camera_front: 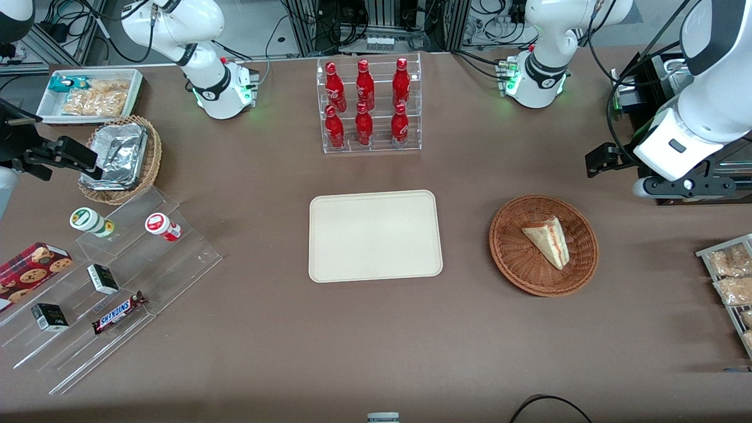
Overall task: Place sandwich from basket to tray
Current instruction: 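Move the left gripper down over the sandwich in the wicker basket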
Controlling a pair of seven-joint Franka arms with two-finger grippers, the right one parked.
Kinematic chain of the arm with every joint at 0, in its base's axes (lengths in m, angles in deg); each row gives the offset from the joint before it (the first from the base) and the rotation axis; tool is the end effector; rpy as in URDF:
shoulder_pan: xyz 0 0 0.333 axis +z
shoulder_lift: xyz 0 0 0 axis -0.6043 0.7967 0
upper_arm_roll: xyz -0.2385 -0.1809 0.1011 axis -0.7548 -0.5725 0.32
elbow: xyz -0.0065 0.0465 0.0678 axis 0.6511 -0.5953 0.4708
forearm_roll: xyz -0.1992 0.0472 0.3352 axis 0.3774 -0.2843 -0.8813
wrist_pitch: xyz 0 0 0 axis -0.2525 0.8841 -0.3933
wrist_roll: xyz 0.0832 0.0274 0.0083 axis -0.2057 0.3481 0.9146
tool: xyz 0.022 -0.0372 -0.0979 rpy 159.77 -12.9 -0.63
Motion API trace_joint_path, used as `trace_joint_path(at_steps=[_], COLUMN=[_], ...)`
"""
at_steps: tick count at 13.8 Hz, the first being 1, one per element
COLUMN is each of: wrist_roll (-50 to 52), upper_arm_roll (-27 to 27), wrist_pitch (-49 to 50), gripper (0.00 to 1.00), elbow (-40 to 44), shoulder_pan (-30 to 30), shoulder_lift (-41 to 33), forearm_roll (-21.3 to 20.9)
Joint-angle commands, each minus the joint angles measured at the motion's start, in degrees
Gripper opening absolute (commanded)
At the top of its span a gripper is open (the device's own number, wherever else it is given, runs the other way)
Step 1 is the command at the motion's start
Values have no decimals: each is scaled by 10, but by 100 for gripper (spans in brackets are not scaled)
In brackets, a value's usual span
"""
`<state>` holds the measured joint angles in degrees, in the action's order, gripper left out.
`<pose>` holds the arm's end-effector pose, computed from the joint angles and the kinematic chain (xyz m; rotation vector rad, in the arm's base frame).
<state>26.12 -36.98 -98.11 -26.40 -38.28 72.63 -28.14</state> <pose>0.5478 -0.0804 0.5874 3.1348 -0.0614 -0.1775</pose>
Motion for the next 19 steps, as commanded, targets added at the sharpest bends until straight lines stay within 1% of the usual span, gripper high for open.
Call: trace_joint_path(at_steps=[1, 4, 7, 11, 15, 18, 19], wrist_roll=[-15, -15, -9, -8, 4, 159, 187], upper_arm_roll=[-1, -1, 0, 0, 0, 0, 0], wrist_pitch=[-4, -23, -76, -235, -400, -429, -440], gripper=[100, 100, 100, 100, 100, 100, 100], elbow=[-4, -30, -98, -234, -347, -354, -354], shoulder_pan=[5, 4, 4, 3, 5, 5, 5], shoulder_lift=[-2, 8, 15, 6, 1, 25, 34], forearm_roll=[5, -1, -3, -11, -10, -9, -9])
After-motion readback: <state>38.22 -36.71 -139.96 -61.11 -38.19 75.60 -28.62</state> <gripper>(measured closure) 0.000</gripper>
